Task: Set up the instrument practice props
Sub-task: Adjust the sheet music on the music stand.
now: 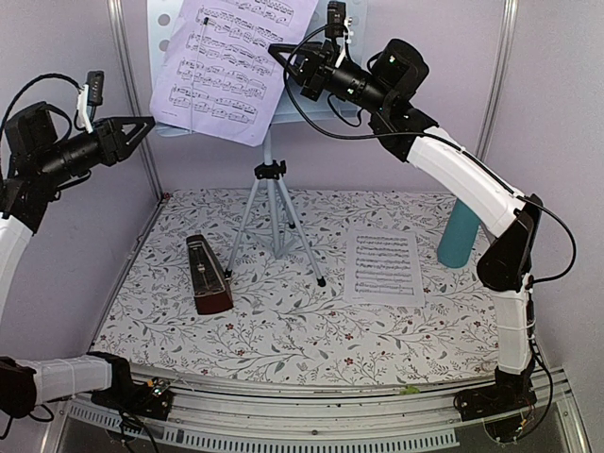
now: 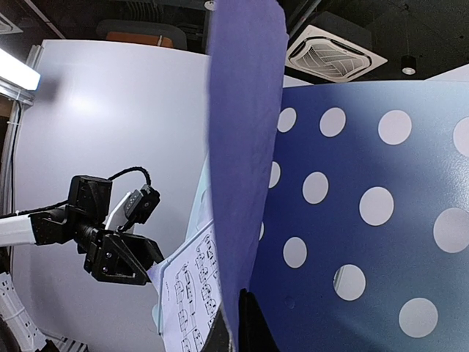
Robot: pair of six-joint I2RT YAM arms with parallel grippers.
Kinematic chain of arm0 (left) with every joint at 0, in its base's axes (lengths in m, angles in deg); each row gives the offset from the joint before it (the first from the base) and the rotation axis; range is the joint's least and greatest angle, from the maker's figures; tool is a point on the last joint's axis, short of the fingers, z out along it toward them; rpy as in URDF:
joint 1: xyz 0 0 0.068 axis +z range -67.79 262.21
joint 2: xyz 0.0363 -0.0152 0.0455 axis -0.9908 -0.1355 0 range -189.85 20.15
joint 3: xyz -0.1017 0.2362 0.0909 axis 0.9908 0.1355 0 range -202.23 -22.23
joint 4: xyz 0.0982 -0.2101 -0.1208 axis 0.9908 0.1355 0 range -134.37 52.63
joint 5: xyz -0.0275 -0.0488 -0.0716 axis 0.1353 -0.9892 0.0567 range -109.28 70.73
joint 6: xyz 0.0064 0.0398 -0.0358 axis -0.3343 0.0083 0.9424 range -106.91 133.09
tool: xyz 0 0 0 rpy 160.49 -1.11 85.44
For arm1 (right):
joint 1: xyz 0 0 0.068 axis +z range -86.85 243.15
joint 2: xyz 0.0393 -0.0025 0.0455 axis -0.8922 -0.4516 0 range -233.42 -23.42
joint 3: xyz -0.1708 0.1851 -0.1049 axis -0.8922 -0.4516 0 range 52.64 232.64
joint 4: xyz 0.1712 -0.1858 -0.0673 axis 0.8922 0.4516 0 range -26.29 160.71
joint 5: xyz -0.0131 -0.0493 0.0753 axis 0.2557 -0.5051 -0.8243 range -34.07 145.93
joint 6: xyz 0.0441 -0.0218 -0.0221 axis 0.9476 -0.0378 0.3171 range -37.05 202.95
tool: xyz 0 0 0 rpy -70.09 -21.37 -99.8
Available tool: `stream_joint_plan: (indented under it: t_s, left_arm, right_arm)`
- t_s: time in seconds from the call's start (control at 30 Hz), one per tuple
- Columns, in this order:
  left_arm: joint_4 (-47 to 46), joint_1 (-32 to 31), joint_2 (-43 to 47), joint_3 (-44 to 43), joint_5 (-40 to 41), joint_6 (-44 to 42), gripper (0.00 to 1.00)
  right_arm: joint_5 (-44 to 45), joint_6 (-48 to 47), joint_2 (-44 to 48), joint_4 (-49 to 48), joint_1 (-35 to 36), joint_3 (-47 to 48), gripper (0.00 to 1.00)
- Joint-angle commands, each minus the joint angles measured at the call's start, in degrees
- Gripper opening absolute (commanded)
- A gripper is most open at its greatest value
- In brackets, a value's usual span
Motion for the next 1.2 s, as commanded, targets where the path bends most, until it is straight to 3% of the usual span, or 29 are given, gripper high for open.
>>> stream_joint_plan:
  t_s: [0.0, 0.3, 0.8, 0.93, 1.07, 1.17]
  left_arm:
    - [-3.62, 0.74, -0.20, 0.52, -5.62, 1.01, 0.52]
    - [-5.00, 0.74, -1.39, -1.30, -7.51, 1.65, 0.48]
    - [-6.33, 0.75, -1.32, -1.98, -12.28, 4.05, 0.49]
    - [-5.93, 0.74, -2.48, -3.20, -10.39, 4.20, 0.49]
    - [-5.87, 0.78, -4.36, -4.89, -8.91, 4.44, 0.43]
    - [-5.80, 0.74, -5.41, -5.70, -8.51, 4.45, 0.34]
  right_arm:
    - [-0.30, 0.03, 0.99, -0.48, 0.41, -0.51, 0.00]
    - [-0.29, 0.23, 1.10, -0.57, 0.43, -0.62, 0.00]
    - [-0.18, 0.59, 0.88, -1.14, 0.43, -0.61, 0.00]
    - [-0.29, 0.64, 0.88, -1.27, 0.43, -0.62, 0.00]
    - [-0.55, 0.77, 0.79, -1.36, 0.42, -0.60, 0.00]
    - [-0.72, 0.94, 0.83, -1.27, 0.37, -0.62, 0.00]
